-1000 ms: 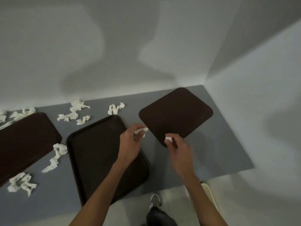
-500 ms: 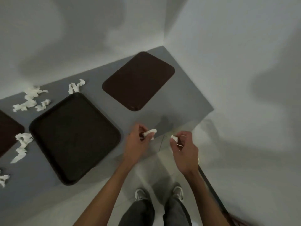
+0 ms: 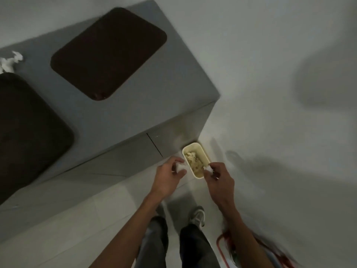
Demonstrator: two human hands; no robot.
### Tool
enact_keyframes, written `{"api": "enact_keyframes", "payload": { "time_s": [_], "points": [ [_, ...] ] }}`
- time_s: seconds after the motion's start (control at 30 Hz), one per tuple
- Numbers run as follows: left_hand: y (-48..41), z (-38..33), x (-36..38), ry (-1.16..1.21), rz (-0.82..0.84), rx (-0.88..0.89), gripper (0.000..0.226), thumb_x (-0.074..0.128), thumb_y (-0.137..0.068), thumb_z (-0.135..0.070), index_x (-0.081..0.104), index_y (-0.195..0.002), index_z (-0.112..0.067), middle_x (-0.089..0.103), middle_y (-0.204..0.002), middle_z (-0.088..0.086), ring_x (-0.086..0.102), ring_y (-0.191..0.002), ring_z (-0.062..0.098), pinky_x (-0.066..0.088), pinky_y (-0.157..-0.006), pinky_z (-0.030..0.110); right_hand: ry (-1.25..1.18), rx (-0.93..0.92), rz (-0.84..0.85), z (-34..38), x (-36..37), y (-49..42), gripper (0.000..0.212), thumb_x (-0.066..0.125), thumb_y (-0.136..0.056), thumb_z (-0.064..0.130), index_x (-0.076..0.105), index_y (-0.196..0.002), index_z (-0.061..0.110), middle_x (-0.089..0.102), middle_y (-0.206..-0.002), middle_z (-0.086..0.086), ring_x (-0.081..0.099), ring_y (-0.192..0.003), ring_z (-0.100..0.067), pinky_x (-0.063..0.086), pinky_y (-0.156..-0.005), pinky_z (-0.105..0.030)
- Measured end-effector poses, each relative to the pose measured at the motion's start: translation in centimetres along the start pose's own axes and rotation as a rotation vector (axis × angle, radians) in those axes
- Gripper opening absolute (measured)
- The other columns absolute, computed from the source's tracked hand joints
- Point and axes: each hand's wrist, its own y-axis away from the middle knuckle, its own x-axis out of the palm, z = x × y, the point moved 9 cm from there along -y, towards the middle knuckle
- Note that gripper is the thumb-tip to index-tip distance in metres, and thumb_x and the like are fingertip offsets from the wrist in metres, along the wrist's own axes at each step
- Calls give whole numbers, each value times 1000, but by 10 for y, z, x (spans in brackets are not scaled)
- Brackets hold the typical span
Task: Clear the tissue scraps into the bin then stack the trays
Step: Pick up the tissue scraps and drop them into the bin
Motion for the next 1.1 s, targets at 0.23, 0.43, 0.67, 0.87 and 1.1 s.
{"api": "enact_keyframes", "payload": {
  "time_s": [0.23, 0.43, 0.67, 0.87, 1.1],
  "points": [
    [-76, 101, 95, -59, 59, -100, 33, 70, -95, -11, 59, -116, -33, 73, -110, 1, 71, -96, 15, 57, -80, 23, 87, 57, 25, -128, 51, -74, 24, 75, -94, 23, 69, -117, 27, 75, -103, 2, 70, -86, -15, 43, -64, -1],
    [-161, 181, 168, -162, 101, -148, 24, 67, -94, -19, 53, -110, -31, 68, -108, 6, 68, -98, 23, 51, -76, 27, 178, 65, 87, -227, 117, -134, 27, 71, -98, 26, 70, -123, 17, 76, -110, -6, 73, -92, -20, 37, -63, 4],
    [-257, 251, 249, -386, 226, -104, 28, 62, -95, -23, 56, -123, -27, 63, -116, 14, 63, -101, 28, 54, -91, 35, 332, 58, 182, -313, 177, -202, 34, 61, -104, 25, 66, -136, 15, 74, -125, -10, 72, -110, -28, 47, -89, -24],
    [-303, 289, 297, -443, 336, -117, 46, 61, -101, -26, 47, -145, -25, 57, -139, 15, 59, -121, 29, 45, -97, 30, 466, -7, 293, -346, 214, -239, 35, 59, -103, 26, 60, -136, 17, 74, -124, -10, 70, -112, -33, 52, -93, -33],
    [-274, 267, 260, -520, 302, -87, 61, 56, -104, -31, 32, -160, -26, 54, -147, 13, 43, -140, 33, 42, -111, 44, 507, -37, 318, -309, 193, -215, 53, 64, -102, 31, 48, -152, 19, 62, -146, -9, 62, -128, -32, 51, -106, -42]
  ]
}}
